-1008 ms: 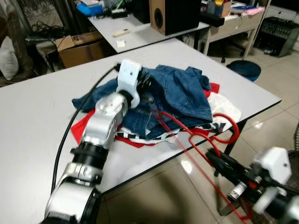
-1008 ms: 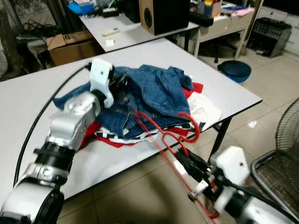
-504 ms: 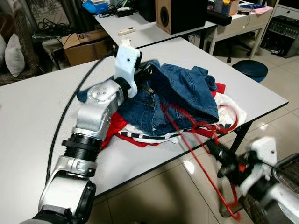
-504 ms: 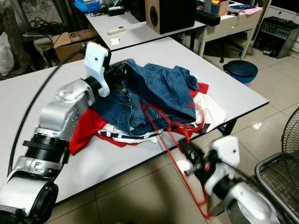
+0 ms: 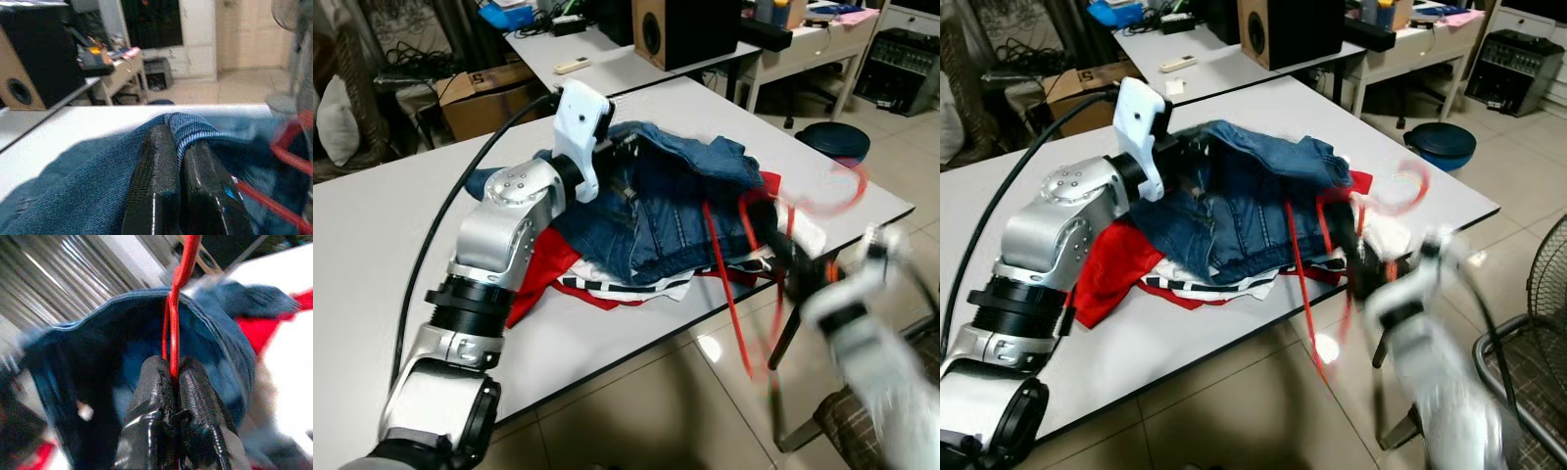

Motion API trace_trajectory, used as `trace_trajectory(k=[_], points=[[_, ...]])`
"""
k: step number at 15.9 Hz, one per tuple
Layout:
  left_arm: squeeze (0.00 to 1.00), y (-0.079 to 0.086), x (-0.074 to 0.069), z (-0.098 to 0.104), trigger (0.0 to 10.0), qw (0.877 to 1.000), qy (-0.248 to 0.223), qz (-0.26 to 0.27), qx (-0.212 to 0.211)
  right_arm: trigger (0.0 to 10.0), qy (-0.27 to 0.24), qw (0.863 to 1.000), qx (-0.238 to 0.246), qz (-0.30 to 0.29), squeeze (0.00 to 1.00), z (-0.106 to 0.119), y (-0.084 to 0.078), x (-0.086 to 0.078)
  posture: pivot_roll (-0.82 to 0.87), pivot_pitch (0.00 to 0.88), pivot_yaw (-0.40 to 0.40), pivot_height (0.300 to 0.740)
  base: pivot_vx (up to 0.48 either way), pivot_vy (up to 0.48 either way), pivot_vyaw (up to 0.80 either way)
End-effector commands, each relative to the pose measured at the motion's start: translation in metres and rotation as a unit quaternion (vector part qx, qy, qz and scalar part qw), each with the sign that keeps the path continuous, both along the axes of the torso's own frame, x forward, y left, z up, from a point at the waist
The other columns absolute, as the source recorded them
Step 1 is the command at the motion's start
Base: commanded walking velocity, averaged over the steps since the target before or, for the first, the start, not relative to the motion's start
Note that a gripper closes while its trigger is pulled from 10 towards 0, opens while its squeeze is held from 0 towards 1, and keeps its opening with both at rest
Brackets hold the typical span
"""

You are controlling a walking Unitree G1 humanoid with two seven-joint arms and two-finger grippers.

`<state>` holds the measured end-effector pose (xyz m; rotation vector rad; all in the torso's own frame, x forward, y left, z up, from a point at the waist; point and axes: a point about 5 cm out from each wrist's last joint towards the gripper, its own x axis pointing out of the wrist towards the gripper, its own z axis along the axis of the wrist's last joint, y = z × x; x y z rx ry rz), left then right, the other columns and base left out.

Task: Hang hanger

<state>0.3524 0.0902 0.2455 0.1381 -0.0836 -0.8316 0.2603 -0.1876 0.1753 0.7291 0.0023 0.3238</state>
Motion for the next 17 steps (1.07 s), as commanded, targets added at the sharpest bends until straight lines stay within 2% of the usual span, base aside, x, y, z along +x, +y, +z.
trace_trajectory(k=[1,2,3,4,5,6,8,9,10,11,12,13,15,17], points=[[0.00,0.001,-0.002,0.002,0.0,1.000,-0.001,-0.005,0.016,10.0,0.008,0.999,0.032,0.008,0.00,0.002,0.002,0.007,-0.04,0.021,0.143,0.740,0.000,0.000,0.00],[0.00,0.001,-0.002,0.001,0.0,1.000,0.005,-0.006,0.018,10.0,0.013,0.999,0.041,0.008,0.00,0.003,0.002,0.014,-0.04,0.023,0.141,0.740,0.000,0.000,0.00],[0.00,0.000,-0.005,0.000,0.0,0.999,0.026,-0.021,0.015,10.0,0.026,0.998,0.063,-0.004,0.00,0.007,0.002,0.032,-0.03,0.022,0.136,0.740,0.000,0.000,0.00],[0.00,-0.003,-0.011,0.000,0.0,0.998,0.047,-0.050,0.012,10.0,0.029,0.994,0.105,-0.013,0.00,0.013,0.001,0.047,-0.02,0.021,0.128,0.740,0.000,0.000,0.00],[0.00,-0.004,-0.014,0.000,0.0,0.996,0.054,-0.063,0.012,10.0,0.029,0.992,0.121,-0.016,0.00,0.015,0.001,0.051,-0.02,0.021,0.126,0.740,0.000,0.000,0.00],[0.00,-0.009,-0.022,0.002,0.0,0.991,0.085,-0.104,-0.014,10.0,0.037,0.989,0.144,-0.027,0.00,0.017,-0.001,0.060,-0.02,0.021,0.123,0.740,0.000,0.000,0.00],[0.00,-0.025,-0.038,0.006,0.0,0.974,0.129,-0.177,-0.057,10.0,0.040,0.988,0.147,-0.037,0.00,0.019,0.003,0.072,-0.01,0.017,0.118,0.740,0.000,0.000,0.00],[0.00,-0.030,-0.041,0.008,0.0,0.970,0.136,-0.190,-0.072,10.0,0.042,0.987,0.151,-0.040,0.00,0.020,0.004,0.075,0.00,0.014,0.116,0.740,0.000,0.000,0.00],[0.00,-0.047,-0.042,0.017,0.0,0.961,0.147,-0.192,-0.134,10.0,0.050,0.986,0.148,-0.049,0.00,0.019,0.008,0.080,0.00,0.014,0.116,0.740,0.000,0.000,0.00],[0.00,-0.051,-0.041,0.020,0.0,0.959,0.151,-0.187,-0.152,10.0,0.053,0.986,0.149,-0.050,0.00,0.018,0.009,0.081,0.00,0.012,0.118,0.740,0.000,0.000,0.00],[0.00,-0.059,-0.035,0.028,0.0,0.949,0.171,-0.165,-0.208,10.0,0.060,0.985,0.153,-0.052,0.00,0.016,0.012,0.083,0.00,0.012,0.119,0.740,0.000,0.000,0.00],[0.00,-0.066,-0.034,0.033,0.0,0.933,0.200,-0.175,-0.241,10.0,0.066,0.982,0.166,-0.061,0.00,0.015,0.015,0.085,0.00,0.010,0.123,0.740,0.000,0.000,0.00],[0.00,-0.075,-0.038,0.037,0.0,0.920,0.223,-0.207,-0.248,10.0,0.073,0.979,0.177,-0.072,0.00,0.014,0.020,0.089,-0.01,0.007,0.134,0.740,0.000,0.000,0.00],[0.00,-0.082,-0.026,0.039,0.0,0.909,0.247,-0.151,-0.302,10.0,0.082,0.974,0.200,-0.070,0.00,0.016,0.036,0.095,-0.02,0.002,0.138,0.740,0.000,0.000,0.00]])
